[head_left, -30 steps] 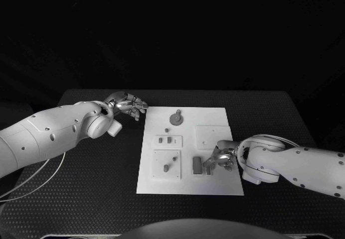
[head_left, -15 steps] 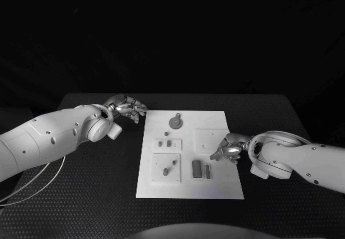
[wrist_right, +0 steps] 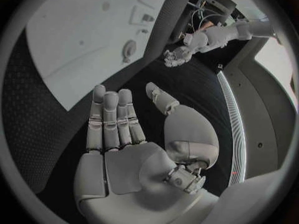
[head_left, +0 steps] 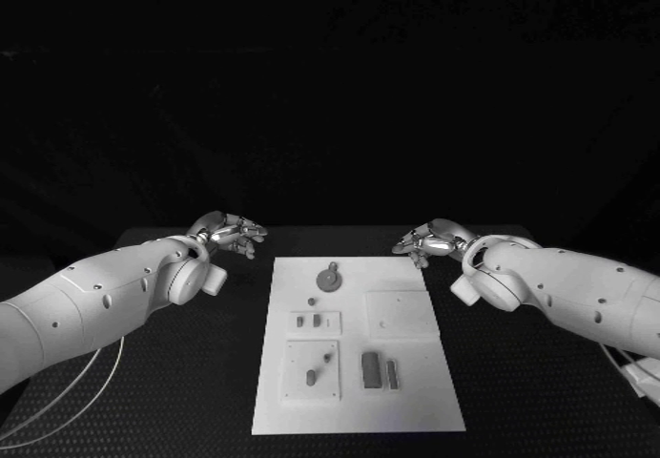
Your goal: Assemble the parts on the task board
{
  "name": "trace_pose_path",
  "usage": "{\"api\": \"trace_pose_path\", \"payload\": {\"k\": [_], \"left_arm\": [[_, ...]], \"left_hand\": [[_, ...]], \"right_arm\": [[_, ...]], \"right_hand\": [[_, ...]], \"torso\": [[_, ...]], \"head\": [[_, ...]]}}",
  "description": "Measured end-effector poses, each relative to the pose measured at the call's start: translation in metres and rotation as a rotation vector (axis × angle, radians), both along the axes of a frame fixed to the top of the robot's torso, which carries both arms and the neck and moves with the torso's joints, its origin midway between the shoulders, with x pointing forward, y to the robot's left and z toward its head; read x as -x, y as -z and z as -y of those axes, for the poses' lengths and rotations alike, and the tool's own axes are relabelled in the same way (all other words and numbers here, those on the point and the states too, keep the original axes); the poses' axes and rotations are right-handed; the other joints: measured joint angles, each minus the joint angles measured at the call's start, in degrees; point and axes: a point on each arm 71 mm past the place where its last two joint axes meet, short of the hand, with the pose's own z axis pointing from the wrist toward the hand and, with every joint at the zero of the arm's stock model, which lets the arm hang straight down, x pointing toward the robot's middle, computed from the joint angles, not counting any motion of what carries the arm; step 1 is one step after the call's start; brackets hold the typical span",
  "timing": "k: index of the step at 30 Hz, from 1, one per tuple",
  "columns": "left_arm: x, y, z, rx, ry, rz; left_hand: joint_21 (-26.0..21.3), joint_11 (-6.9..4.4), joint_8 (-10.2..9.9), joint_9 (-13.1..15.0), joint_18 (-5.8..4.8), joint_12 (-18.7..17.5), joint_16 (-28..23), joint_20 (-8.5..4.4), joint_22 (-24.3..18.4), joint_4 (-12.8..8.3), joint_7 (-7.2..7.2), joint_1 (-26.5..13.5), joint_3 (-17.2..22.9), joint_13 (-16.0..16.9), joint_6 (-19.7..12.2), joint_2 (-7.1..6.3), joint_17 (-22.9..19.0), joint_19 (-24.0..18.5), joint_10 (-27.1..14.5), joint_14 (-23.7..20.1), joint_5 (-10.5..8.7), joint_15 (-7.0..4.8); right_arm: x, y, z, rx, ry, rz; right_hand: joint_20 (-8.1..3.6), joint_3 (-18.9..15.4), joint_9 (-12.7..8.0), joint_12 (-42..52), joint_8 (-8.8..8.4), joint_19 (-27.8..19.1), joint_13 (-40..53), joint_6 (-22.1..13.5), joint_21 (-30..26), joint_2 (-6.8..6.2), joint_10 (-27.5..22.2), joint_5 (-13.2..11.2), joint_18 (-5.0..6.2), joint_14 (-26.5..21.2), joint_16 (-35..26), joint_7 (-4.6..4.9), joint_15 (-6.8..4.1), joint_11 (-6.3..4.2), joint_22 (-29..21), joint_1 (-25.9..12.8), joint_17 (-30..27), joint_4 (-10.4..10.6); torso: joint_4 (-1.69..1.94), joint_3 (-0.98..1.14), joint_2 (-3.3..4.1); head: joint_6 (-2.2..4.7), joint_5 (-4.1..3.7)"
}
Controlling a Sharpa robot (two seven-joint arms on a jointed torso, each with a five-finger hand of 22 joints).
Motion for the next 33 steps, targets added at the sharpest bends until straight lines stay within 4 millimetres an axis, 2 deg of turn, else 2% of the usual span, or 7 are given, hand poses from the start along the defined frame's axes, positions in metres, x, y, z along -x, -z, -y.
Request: {"api": "trace_pose_path", "payload": {"k": [3, 7, 9, 13, 22, 27, 33], "left_arm": [[-0.006, -0.004, 0.001, 0.02, -0.016, 0.014], [-0.013, -0.009, 0.002, 0.044, -0.025, 0.036], [-0.016, -0.012, 0.001, 0.058, -0.028, 0.048], [-0.02, -0.013, 0.003, 0.079, -0.026, 0.059], [-0.022, -0.013, 0.009, 0.114, 0.003, 0.066], [-0.02, -0.011, 0.009, 0.115, 0.003, 0.061], [-0.006, -0.002, 0.024, 0.152, 0.026, 0.048]], "left_hand": [[-3.3, 1.49, 0.0, -0.2, 0.46, -2.3, -4.5, 1.44, -2.4, -0.2, -0.54, -0.7, 0.6, -2.1, -0.9, 0.68, -2.0, -2.5, -0.7, -2.1, 0.0, 1.27], [-6.1, 2.42, -1.2, -0.6, 1.36, -5.8, -12.0, 3.9, -6.7, -0.2, -0.66, -2.7, 0.6, -4.9, -3.0, 0.75, -4.7, -8.7, -1.9, -7.1, -0.23, 3.97], [-6.3, 2.22, -1.8, -0.9, 1.95, -7.3, -15.6, 5.27, -9.5, -0.6, -0.57, -4.1, 0.2, -6.2, -4.3, 0.75, -6.0, -12.3, -2.8, -10.7, -0.32, 5.29], [-6.3, 1.88, -2.9, -1.4, 0.83, -9.9, -20.1, 6.89, -13.9, -1.3, -0.82, -5.9, -1.0, -8.2, -6.8, 0.73, -7.8, -17.1, -5.3, -16.0, -0.45, 6.78], [-6.3, 1.08, -3.1, -1.9, 0.82, -12.7, -24.4, 8.1, -23.2, -2.1, -1.75, -7.5, -2.5, -12.4, -8.5, 1.56, -10.3, -20.9, -7.9, -19.5, -0.48, 7.51], [-8.1, -2.74, -10.5, -16.5, -0.56, -14.9, -34.5, 6.33, -48.0, 4.3, -6.18, -34.0, -16.5, -19.9, -28.4, 3.01, -24.8, -43.3, -32.2, -38.7, -2.03, 3.18], [-9.1, -5.05, -15.3, -25.9, -1.44, -16.1, -40.9, 5.2, -63.8, 8.6, -8.91, -50.6, -25.5, -24.6, -41.1, 3.68, -34.1, -57.6, -48.0, -50.9, -2.7, 0.32]], "right_arm": [[-0.02, -0.004, -0.005, -0.096, 0.036, 0.034], [-0.037, 0.003, -0.001, -0.235, 0.117, 0.045], [-0.041, 0.013, 0.008, -0.304, 0.168, 0.034], [-0.046, 0.016, 0.028, -0.387, 0.233, 0.041], [-0.044, 0.018, 0.023, -0.474, 0.21, 0.042], [-0.042, 0.018, 0.021, -0.475, 0.208, 0.038], [-0.032, 0.02, 0.008, -0.5, 0.189, 0.029]], "right_hand": [[1.96, 0.1, -0.1, -11.0, -0.29, -6.0, -11.2, -1.7, -5.8, 0.57, -1.5, 0.0, -1.3, -3.6, -10.9, 1.26, 3.19, 1.45, -2.7, 0.6, -5.6, 0.1], [3.87, 0.4, -1.1, -21.7, -1.2, -13.5, -21.8, -4.0, -11.6, 1.25, -3.1, 0.0, -3.22, -7.7, -23.2, 1.42, 7.92, 3.79, -4.8, 1.3, -11.1, 0.4], [5.03, 0.3, -2.2, -27.7, -2.27, -19.5, -27.7, -6.5, -15.9, 1.97, -4.2, 0.0, -5.45, -10.6, -30.3, 1.35, 10.91, 5.08, -6.2, 1.0, -14.1, 0.4], [5.75, -1.2, -3.7, -34.9, -2.89, -21.0, -35.8, -9.1, -19.4, 2.48, -5.8, 0.0, -5.83, -14.7, -38.6, 1.08, 12.49, 5.53, -8.1, 0.5, -17.8, 1.7], [6.17, -3.7, -6.0, -38.3, -2.46, -21.9, -42.5, -10.6, -22.1, 2.46, -5.0, 0.0, -5.81, -15.6, -43.3, 1.23, 12.95, 6.08, -8.6, 0.7, -20.6, 1.3], [0.15, -20.5, -21.7, -43.2, -8.29, -35.5, -49.6, -30.9, -27.9, 3.38, -31.2, -2.2, -9.49, -36.2, -55.3, -3.79, 7.87, 1.66, -23.1, -23.2, -33.3, 8.2], [-3.65, -30.8, -31.5, -46.3, -12.01, -44.1, -53.9, -43.5, -31.4, 3.91, -47.8, -3.4, -11.62, -49.1, -62.7, -7.17, 4.65, -1.19, -54.2, -38.2, -41.3, 12.5]], "torso": [[-0.3, 0.0, -0.75], [-0.64, 0.02, -1.71], [-0.82, 0.03, -2.19], [-1.06, 0.18, -2.96], [-1.31, 0.74, -4.06], [-1.3, 0.76, -4.14], [-1.09, 0.73, -5.18]], "head": [[2.26, 0.02], [4.8, 0.37], [6.19, 0.65], [8.65, 0.99], [10.57, 1.97], [10.28, 1.91], [8.26, 1.54]]}}
